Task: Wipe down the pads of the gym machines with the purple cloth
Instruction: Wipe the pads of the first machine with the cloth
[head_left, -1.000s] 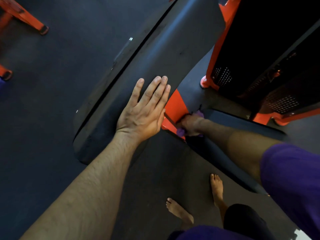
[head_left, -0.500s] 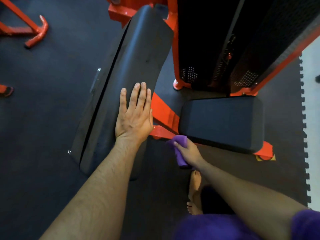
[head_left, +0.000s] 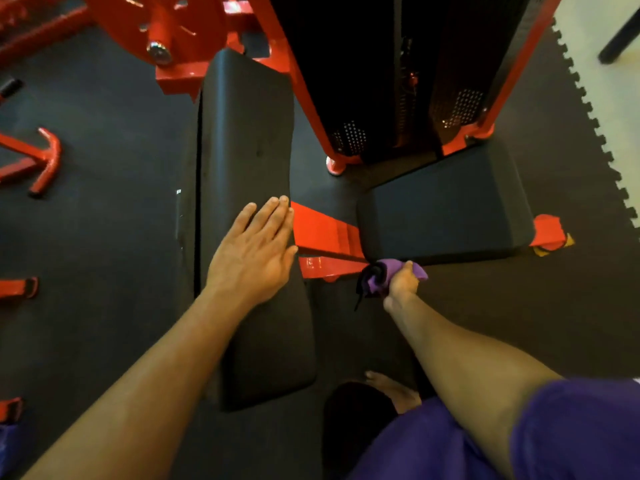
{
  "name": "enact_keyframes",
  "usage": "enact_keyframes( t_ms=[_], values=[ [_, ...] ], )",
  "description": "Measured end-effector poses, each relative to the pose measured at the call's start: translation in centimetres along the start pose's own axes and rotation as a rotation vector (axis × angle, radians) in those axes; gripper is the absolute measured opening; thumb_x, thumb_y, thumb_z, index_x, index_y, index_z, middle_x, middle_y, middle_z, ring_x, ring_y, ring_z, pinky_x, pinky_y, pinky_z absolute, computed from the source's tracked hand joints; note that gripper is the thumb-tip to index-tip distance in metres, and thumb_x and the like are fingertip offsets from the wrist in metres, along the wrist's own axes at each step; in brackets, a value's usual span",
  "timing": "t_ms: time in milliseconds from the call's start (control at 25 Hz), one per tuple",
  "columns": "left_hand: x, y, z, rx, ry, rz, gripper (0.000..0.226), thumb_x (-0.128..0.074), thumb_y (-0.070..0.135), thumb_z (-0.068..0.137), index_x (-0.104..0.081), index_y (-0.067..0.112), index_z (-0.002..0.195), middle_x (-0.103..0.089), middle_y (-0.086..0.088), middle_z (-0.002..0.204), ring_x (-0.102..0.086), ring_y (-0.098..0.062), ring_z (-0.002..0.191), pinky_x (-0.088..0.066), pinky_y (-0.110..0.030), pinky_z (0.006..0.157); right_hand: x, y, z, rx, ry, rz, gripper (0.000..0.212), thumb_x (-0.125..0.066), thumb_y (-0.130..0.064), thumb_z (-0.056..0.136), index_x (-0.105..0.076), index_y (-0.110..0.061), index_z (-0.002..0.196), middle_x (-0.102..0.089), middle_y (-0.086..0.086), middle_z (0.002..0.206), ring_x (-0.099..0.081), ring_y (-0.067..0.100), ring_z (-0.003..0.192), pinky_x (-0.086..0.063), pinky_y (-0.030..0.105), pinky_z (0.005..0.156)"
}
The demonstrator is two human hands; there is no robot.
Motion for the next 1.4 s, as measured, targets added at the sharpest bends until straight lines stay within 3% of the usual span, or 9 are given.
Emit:
enact_keyframes(
  t_ms=[160,240,360,520,720,880,1000,1160,1400],
  values=[
    [0.4,0.2,0.5,-0.030,-0.015,0.015,0.068,-0.015,0.044,0.106,-0.020,0.007,0.163,-0.015,-0.013,0.172,-0.009,-0.027,0.160,-0.004,-0.056,0.127,-1.9,-2.5,-1.8,0.040,0.086,0.289,0.048,-0.024,-0.027,0.111,-0.035,-0.003,0.151,-0.056,0.003,0.135,-0.059,0.035,0.111,-0.043,0.029,0.088],
    [0.5,0.3,0.4,-0.045,-0.033,0.001,0.067,-0.015,0.043,0.108,-0.020,0.006,0.163,-0.013,-0.014,0.172,-0.006,-0.028,0.160,-0.002,-0.057,0.127,-0.6,-4.1,0.8,0.143,0.196,0.407,0.050,-0.039,-0.035,0.108,-0.037,-0.011,0.151,-0.052,-0.026,0.103,-0.059,0.033,0.115,-0.036,0.027,0.085],
    [0.2,-0.1,0.7,-0.069,-0.030,-0.022,0.066,-0.012,0.041,0.107,-0.021,0.006,0.162,-0.012,-0.014,0.172,-0.003,-0.029,0.160,0.000,-0.058,0.127,2.4,-5.4,4.6,0.199,0.407,0.658,0.054,-0.035,-0.061,0.101,-0.055,-0.022,0.133,-0.066,-0.006,0.105,-0.068,0.027,0.095,-0.056,0.037,0.079],
    [-0.4,0.0,0.9,-0.141,-0.015,-0.037,0.069,-0.006,0.041,0.104,-0.024,0.007,0.161,-0.014,-0.015,0.171,-0.004,-0.032,0.160,0.002,-0.060,0.126,-0.9,0.7,5.2,0.339,0.428,0.313,0.058,-0.047,-0.053,0.098,-0.048,-0.009,0.136,-0.060,0.017,0.131,-0.060,0.027,0.114,-0.046,0.038,0.103],
    [-1.0,-0.2,1.0,-0.179,0.004,-0.089,0.070,-0.006,0.042,0.103,-0.013,0.009,0.164,-0.009,-0.014,0.172,-0.004,-0.030,0.160,0.006,-0.060,0.126,-4.1,2.3,2.4,0.264,0.403,0.401,0.034,-0.048,-0.027,0.103,-0.050,-0.012,0.133,-0.060,0.012,0.125,-0.060,0.030,0.115,-0.048,0.040,0.099],
    [-1.0,0.0,1.2,-0.232,-0.005,-0.120,0.071,-0.001,0.043,0.101,-0.004,0.011,0.165,0.000,-0.012,0.173,0.003,-0.028,0.160,0.010,-0.058,0.125,0.4,-5.1,2.0,0.344,0.638,0.392,0.044,-0.047,-0.025,0.105,-0.041,-0.011,0.146,-0.051,0.016,0.145,-0.050,0.034,0.133,-0.038,0.040,0.112],
    [-0.8,-0.3,1.3,-0.250,-0.027,-0.121,0.067,-0.001,0.042,0.105,0.004,0.013,0.165,0.008,-0.010,0.173,0.009,-0.027,0.160,0.009,-0.058,0.126,-2.8,-1.1,0.9,0.379,0.516,0.191,0.050,-0.051,-0.016,0.101,-0.036,-0.006,0.148,-0.046,0.022,0.145,-0.048,0.039,0.133,-0.035,0.041,0.114],
    [-0.7,0.0,1.6,-0.294,-0.050,-0.113,0.068,-0.010,0.045,0.108,0.010,0.012,0.164,0.012,-0.010,0.173,0.013,-0.027,0.159,0.010,-0.058,0.125,-3.0,3.2,0.6,0.260,0.235,0.128,0.036,-0.055,-0.026,0.101,-0.049,-0.019,0.136,-0.062,0.012,0.129,-0.062,0.031,0.117,-0.049,0.047,0.105],
    [-1.4,0.4,3.2,-0.434,-0.060,-0.123,0.071,-0.015,0.047,0.107,0.015,0.013,0.162,0.018,-0.009,0.171,0.016,-0.024,0.159,0.005,-0.057,0.127,6.3,-2.9,-2.9,0.484,0.370,0.467,0.021,-0.048,-0.037,0.104,-0.051,-0.033,0.125,-0.067,0.001,0.115,-0.068,0.017,0.103,-0.055,0.035,0.083]
  ],
)
Point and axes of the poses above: each hand's wrist, its own z-axis towards the middle knuckle, its own x-axis out of the back of the hand, y = z × x, the point moved 1 cm from there along z, towards the middle knuckle
